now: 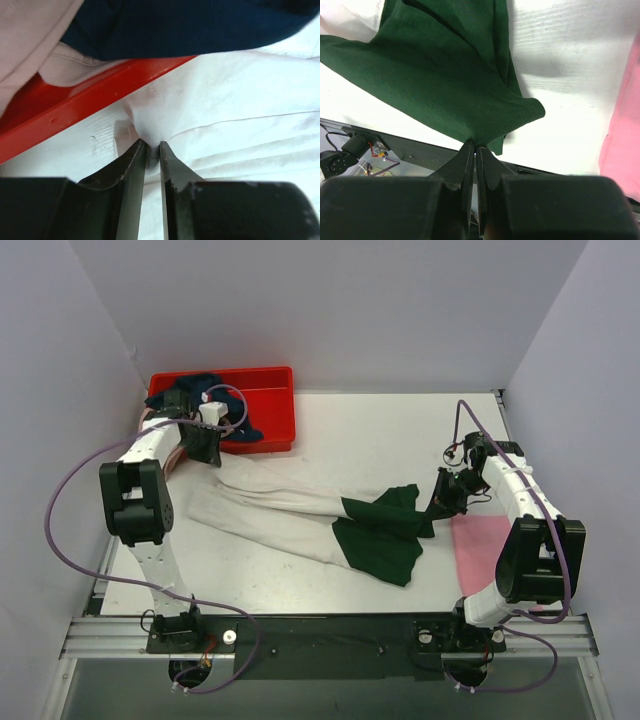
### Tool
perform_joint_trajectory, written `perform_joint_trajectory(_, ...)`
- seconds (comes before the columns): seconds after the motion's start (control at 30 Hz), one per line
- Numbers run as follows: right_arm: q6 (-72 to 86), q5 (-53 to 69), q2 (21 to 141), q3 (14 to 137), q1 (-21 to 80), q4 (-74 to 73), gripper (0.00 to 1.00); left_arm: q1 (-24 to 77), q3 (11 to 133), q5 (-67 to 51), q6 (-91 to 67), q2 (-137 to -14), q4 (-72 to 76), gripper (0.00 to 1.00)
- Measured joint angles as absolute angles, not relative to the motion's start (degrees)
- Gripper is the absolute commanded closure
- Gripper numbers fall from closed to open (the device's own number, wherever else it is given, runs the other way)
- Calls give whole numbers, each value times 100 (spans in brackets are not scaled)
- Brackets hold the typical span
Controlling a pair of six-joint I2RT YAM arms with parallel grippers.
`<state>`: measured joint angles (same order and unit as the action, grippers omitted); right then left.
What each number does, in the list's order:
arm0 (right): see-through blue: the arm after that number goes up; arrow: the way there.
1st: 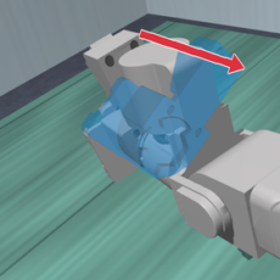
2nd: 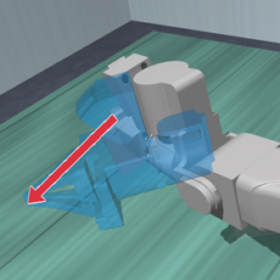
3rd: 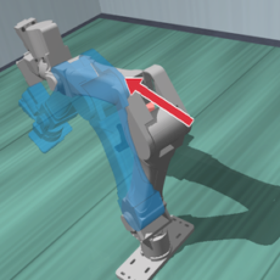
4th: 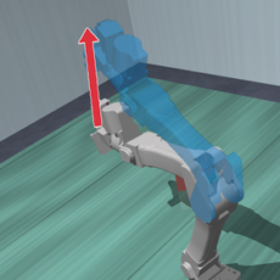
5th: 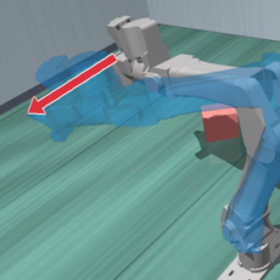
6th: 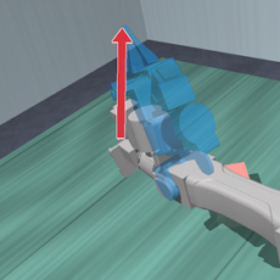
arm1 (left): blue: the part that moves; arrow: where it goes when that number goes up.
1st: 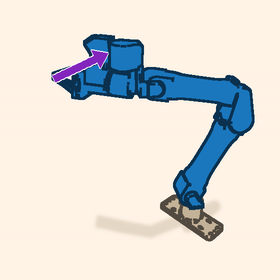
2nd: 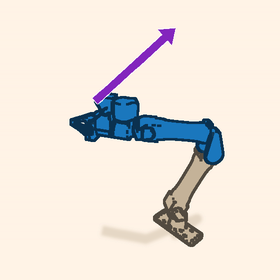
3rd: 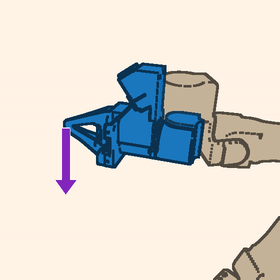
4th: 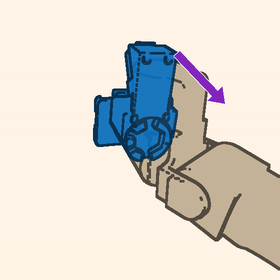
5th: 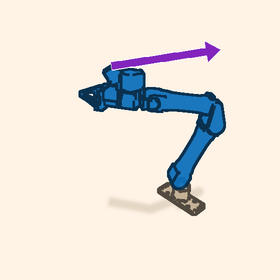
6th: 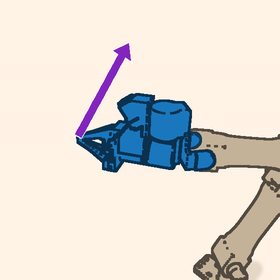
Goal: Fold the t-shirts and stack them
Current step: Fold the other side of the tshirt into a rectangle
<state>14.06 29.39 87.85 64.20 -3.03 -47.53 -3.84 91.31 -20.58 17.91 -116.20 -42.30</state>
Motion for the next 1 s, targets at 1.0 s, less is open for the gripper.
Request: perform_joint_trajectory(1.0, 1396, 2939, 8788, 6416, -303, -4753, 100, -390, 9273, -1649, 1970, -11537, -4528, 35)
